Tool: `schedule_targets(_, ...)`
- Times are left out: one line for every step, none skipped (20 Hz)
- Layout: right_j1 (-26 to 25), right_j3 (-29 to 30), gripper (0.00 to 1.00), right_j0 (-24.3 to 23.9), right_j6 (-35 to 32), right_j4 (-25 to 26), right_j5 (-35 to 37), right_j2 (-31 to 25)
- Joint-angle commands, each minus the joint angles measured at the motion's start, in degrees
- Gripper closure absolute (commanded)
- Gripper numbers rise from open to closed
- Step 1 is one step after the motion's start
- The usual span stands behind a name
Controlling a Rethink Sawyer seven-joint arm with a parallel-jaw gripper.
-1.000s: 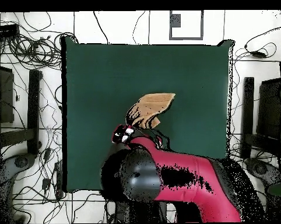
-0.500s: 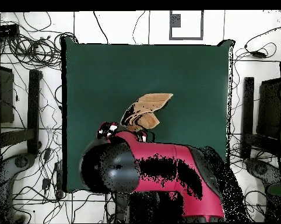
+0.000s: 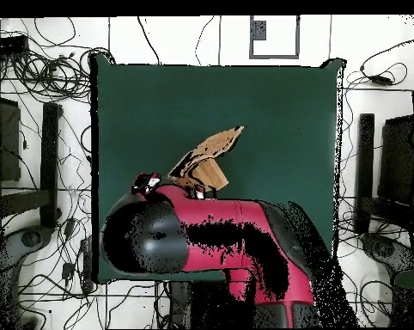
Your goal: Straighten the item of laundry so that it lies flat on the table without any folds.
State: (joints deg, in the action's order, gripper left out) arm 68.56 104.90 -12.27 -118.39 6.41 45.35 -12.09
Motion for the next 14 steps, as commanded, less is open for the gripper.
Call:
schedule_targets(-4.36, -2.39, 1.00, 1.97, -5.60, 0.70, 5.64, -0.57)
schedule_targets(-4.38, -2.44, 1.00, 2.01, -5.57, 0.66, 5.72, -0.49)
schedule_targets(-4.40, -2.47, 1.00, 2.01, -5.37, 0.62, 5.72, -0.46)
schedule_targets(-4.35, -2.40, 1.00, 1.93, -5.10, 0.54, 5.71, -0.44)
schedule_targets(-4.30, -2.33, 1.00, 1.85, -4.82, 0.46, 5.71, -0.42)
schedule_targets(-4.27, -2.25, 1.00, 1.81, -4.60, 0.40, 5.65, -0.35)
schedule_targets(-4.36, -2.32, 1.00, 1.81, -4.47, 0.42, 5.59, -0.27)
schedule_targets(-4.49, -2.28, 1.00, 1.87, -4.57, 0.49, 5.30, -0.16)
schedule_targets(-4.68, -2.31, 1.00, 1.99, -4.73, 0.61, 5.05, -0.01)
schedule_targets(-4.94, -2.37, 1.00, 2.15, -5.12, 0.67, 4.79, 0.20)
schedule_targets(-5.47, -2.70, 1.00, 2.20, -5.45, 0.63, 4.75, 0.33)
schedule_targets(-6.09, -3.02, 1.00, 2.25, -5.75, 0.60, 4.61, 0.48)
schedule_targets(-7.17, -3.68, 1.00, 2.07, -5.80, 0.79, 4.20, 0.53)
schedule_targets(-8.33, -4.12, 1.00, 1.89, -5.76, 0.86, 3.50, 0.63)
